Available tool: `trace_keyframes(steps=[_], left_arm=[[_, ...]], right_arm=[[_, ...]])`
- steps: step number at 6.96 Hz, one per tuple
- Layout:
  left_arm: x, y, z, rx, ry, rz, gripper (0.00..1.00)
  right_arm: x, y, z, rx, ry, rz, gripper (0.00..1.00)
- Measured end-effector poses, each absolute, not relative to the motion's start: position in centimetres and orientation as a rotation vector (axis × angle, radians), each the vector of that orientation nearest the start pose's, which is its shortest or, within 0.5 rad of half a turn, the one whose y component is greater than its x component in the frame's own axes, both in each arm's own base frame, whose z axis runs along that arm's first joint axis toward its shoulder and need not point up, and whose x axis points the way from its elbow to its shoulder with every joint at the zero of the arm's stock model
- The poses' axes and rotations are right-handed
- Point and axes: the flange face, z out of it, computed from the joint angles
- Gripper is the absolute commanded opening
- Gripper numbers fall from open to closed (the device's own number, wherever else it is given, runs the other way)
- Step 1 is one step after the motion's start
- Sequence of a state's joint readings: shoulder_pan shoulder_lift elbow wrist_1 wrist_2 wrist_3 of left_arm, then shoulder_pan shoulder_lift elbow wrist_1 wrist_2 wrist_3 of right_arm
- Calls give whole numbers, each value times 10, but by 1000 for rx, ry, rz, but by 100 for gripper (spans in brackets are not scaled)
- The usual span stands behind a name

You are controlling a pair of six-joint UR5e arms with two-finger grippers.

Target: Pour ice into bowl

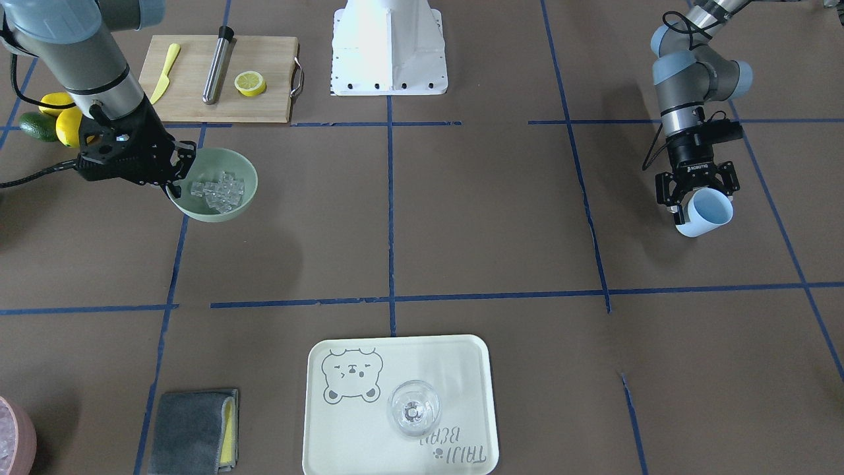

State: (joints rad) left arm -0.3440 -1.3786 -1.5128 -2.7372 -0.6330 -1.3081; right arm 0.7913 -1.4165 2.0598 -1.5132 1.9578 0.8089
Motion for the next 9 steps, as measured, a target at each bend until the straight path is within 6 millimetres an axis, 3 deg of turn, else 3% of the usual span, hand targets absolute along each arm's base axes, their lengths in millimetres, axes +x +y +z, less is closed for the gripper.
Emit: trace_keyframes(steps=[4,6,8,9], left_arm=[[247,-324,597,1115,510,-421,100],[221,-340,568,1147,461,-376,100],[208,-352,554,1156,443,-351,100],[207,-354,552,1155,446,-348,100]], right_arm=[[-257,-407,447,243,-740,-142,0],[-244,-397,517,268,-767,-147,0],[-207,-399,567,253,-818,-142,0],[-178,-401,591,247,-818,-153,11]])
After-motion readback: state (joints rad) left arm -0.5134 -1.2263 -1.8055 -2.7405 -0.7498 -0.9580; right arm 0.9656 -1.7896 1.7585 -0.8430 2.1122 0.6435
